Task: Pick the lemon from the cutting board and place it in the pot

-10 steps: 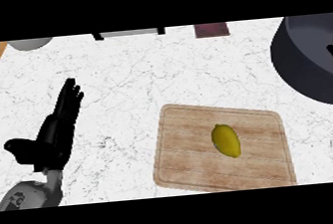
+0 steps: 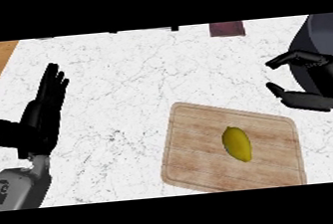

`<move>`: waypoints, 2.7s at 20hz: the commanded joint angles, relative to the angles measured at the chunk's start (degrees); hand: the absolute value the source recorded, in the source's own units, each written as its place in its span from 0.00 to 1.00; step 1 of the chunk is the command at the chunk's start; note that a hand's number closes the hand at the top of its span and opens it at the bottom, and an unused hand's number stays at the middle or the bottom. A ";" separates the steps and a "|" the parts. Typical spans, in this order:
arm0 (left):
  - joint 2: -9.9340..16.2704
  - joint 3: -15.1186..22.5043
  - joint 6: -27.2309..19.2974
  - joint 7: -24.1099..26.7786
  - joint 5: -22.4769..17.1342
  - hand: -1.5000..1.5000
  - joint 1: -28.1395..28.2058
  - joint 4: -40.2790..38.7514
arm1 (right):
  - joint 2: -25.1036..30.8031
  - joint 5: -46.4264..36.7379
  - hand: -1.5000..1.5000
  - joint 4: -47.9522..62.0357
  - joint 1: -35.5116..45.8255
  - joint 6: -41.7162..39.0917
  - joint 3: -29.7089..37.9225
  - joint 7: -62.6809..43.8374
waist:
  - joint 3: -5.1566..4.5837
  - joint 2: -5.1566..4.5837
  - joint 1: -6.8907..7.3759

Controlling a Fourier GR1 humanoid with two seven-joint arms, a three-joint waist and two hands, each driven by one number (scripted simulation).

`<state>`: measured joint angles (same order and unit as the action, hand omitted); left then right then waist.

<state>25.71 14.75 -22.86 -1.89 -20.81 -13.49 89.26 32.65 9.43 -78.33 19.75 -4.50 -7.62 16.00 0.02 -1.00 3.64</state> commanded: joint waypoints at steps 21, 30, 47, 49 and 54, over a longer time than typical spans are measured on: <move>2.62 -7.39 1.86 -5.52 -0.71 0.50 1.77 1.10 | 5.73 -21.41 0.00 3.32 15.77 -27.20 -18.45 5.33 | -0.14 1.52 -3.83; -1.10 -6.91 1.77 -5.67 2.51 0.50 3.87 3.54 | 1.80 -24.89 0.00 -9.65 10.51 -33.82 -19.92 -10.99 | -0.04 1.19 -3.86; -2.41 -14.75 8.32 -9.90 4.71 0.50 5.02 6.54 | -6.11 -43.48 0.00 -6.87 3.04 -32.86 -17.70 -9.46 | -0.01 1.05 -3.24; -5.37 -12.71 6.56 -11.55 8.27 0.50 0.63 4.31 | -8.16 -44.56 0.00 -4.29 3.63 -32.71 -16.03 -6.38 | 0.00 1.00 -3.46; -6.30 -15.53 10.47 -8.30 9.09 0.50 1.77 1.11 | -11.97 -50.65 0.00 -4.11 1.63 -30.80 -16.95 -6.13 | -0.01 0.98 -3.54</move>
<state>20.21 0.79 -14.31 -11.13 -12.76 -10.90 92.80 23.38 -37.26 -84.13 21.87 -36.77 -24.57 8.45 0.01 0.01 0.14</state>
